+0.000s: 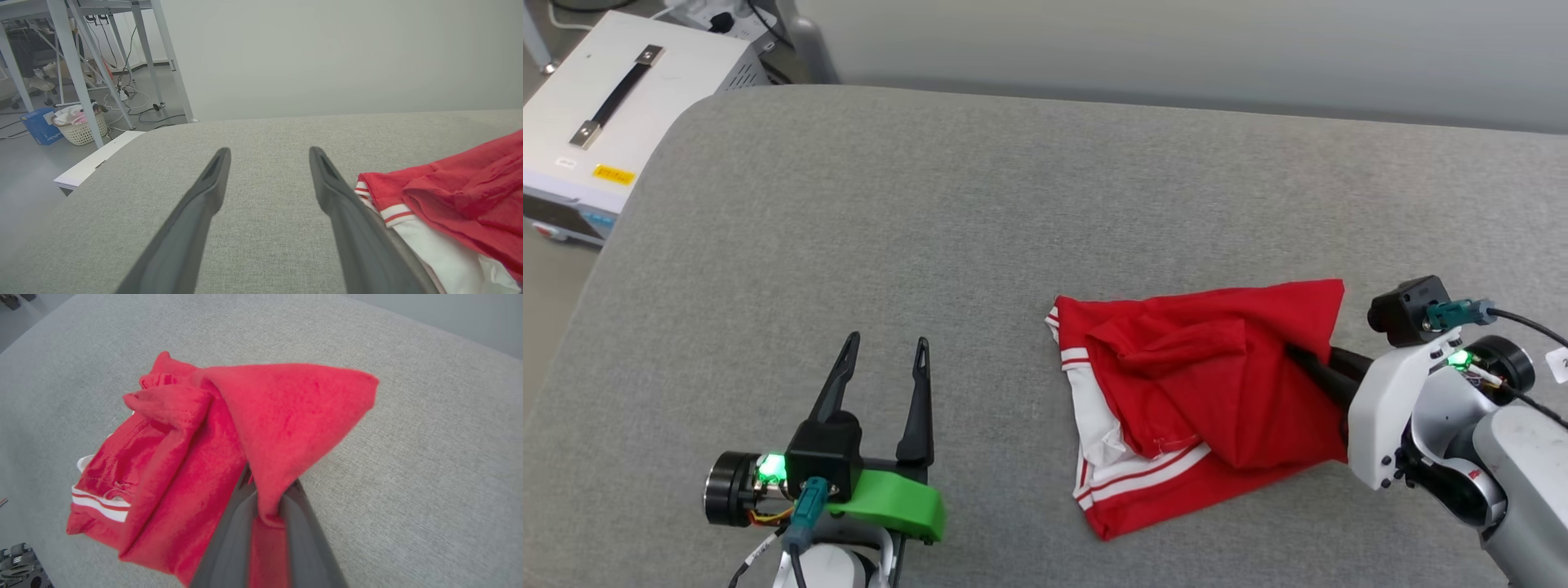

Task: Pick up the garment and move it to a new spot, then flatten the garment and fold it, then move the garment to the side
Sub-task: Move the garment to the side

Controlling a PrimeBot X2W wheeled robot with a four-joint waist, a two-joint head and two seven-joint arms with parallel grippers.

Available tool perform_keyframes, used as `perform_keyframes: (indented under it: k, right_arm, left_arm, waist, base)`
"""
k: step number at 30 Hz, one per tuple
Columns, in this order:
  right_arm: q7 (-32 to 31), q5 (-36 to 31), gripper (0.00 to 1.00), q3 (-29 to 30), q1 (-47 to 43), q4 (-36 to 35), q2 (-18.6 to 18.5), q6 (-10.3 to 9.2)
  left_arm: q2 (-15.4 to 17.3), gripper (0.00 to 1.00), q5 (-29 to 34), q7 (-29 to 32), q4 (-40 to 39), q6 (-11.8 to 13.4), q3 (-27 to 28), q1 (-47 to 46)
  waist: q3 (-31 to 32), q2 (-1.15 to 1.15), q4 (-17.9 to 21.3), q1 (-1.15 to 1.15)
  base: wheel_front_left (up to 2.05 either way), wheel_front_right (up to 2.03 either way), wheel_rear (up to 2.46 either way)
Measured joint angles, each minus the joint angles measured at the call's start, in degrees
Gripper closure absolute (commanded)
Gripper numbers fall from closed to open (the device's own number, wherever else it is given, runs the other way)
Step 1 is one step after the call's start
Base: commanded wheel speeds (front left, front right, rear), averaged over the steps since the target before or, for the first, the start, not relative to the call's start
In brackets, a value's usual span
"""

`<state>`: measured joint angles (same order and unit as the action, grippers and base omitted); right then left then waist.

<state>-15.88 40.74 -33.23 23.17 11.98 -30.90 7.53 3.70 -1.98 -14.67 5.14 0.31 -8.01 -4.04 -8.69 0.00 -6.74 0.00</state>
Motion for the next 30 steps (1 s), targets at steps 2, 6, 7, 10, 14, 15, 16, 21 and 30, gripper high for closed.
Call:
perform_keyframes:
  k: [2,6,7,10,14,15,16,21,30]
  right_arm:
    - [0.0,-0.33,1.0,-0.36,0.44,-1.48,-1.03,0.0]
    - [-0.59,-0.51,1.0,-0.41,0.73,-4.15,-3.14,0.0]
    - [-0.82,-0.51,1.0,-0.35,0.76,-4.7,-3.54,0.0]
    - [-1.53,-0.49,1.0,0.36,0.86,-6.32,-4.89,0.0]
    - [-1.63,-0.49,1.0,2.19,1.02,-7.26,-6.13,0.0]
    - [-1.77,-0.49,1.0,2.81,1.04,-7.38,-6.39,0.0]
    - [-2.02,-0.48,1.0,3.21,1.04,-7.47,-6.68,0.0]
    - [-2.26,-0.36,1.0,5.88,1.3,-7.13,-8.33,0.0]
    - [-5.3,-0.25,1.0,12.0,6.32,-0.73,-14.05,0.0]
  left_arm:
    - [-0.01,0.0,-0.01,0.0,-0.1,0.02,0.23,0.52]
    - [-0.02,0.0,-0.07,0.0,-0.37,0.02,0.56,0.87]
    - [-0.02,0.0,-0.08,0.0,-0.47,0.03,0.65,0.94]
    - [-0.07,0.0,-0.07,0.01,-0.75,0.01,0.58,1.07]
    - [-0.07,0.0,-0.02,0.01,-1.11,-0.01,0.62,0.97]
    - [-0.05,0.0,0.0,0.01,-1.19,-0.02,0.56,0.94]
    - [-0.05,0.0,0.0,0.0,-1.27,-0.04,0.6,0.87]
    - [0.15,0.0,0.12,0.0,-1.93,-0.11,0.66,-0.58]
    - [1.31,0.0,0.94,0.0,-4.36,-0.45,0.79,-5.53]
  waist:
    - [0.25,0.0,0.86,0.0]
    - [0.5,0.0,3.0,0.0]
    - [0.51,0.0,3.55,0.0]
    - [0.4,0.0,5.82,0.0]
    - [-0.05,0.0,8.8,0.0]
    - [-0.25,0.0,9.65,0.0]
    - [-0.49,0.0,10.48,0.0]
    - [-2.29,0.0,13.8,0.0]
    - [-9.4,0.0,16.46,0.0]
  base:
    - [0.0,0.0,0.0]
    - [0.0,0.0,0.0]
    - [0.0,0.0,0.0]
    - [0.0,0.0,0.0]
    - [0.0,0.0,0.0]
    - [0.0,0.0,0.0]
    - [0.0,0.0,0.0]
    - [0.0,0.0,0.0]
    - [0.0,0.0,0.0]
